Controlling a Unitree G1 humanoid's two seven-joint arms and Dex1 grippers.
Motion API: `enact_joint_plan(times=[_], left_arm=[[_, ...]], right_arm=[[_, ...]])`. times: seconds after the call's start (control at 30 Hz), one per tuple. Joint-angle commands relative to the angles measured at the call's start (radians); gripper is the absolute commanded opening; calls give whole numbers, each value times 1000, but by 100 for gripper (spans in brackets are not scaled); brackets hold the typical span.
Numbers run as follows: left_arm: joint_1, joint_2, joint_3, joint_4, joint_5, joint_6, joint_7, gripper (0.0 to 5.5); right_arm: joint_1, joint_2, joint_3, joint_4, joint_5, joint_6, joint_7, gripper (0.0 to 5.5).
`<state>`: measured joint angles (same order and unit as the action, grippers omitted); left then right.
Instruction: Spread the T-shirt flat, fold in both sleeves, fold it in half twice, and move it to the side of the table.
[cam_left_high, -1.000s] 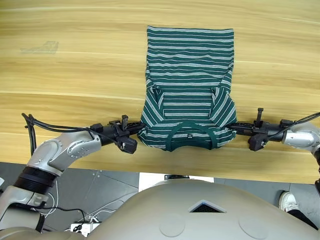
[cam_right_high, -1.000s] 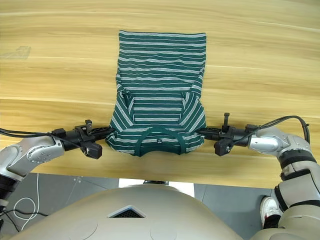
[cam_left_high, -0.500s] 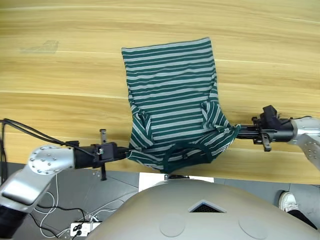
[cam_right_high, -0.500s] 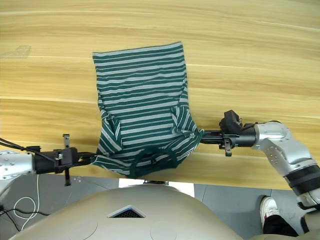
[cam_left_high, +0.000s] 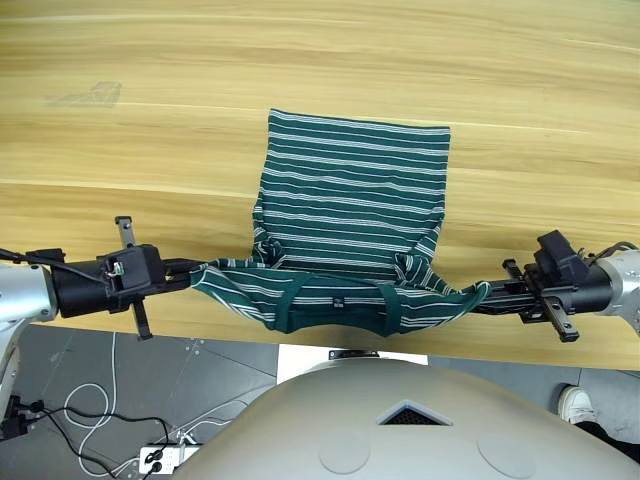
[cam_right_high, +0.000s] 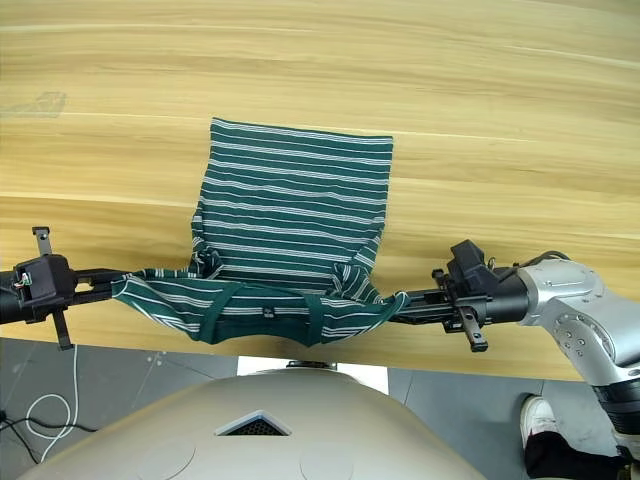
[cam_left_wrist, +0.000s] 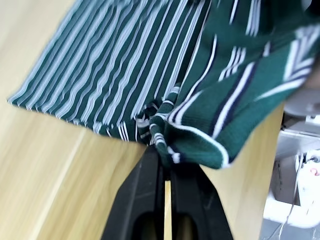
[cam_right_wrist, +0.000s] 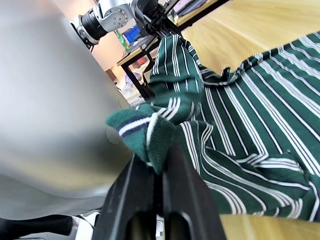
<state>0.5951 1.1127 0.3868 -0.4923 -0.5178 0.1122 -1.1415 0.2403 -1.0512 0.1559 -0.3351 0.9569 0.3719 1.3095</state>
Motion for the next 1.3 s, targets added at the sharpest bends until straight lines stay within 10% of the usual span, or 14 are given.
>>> enact_joint_plan(times=[0.03, 0.6, 0.83, 1.3], left_arm=[[-218, -47, -54, 6, -56, 97, 96, 0], [-926, -445, -639, 723, 491, 124, 385, 0], [-1007, -621, -556, 931, 449, -35, 467, 0], [-1155, -658, -456, 1263, 526, -64, 661, 184]], right_arm=[[-143, 100, -59, 93, -58, -15, -43, 0], [-741, 589, 13, 957, -718, -307, -464, 0], [-786, 673, -47, 1111, -770, -446, -515, 0], [-868, 733, -185, 1263, -833, -692, -762, 245]])
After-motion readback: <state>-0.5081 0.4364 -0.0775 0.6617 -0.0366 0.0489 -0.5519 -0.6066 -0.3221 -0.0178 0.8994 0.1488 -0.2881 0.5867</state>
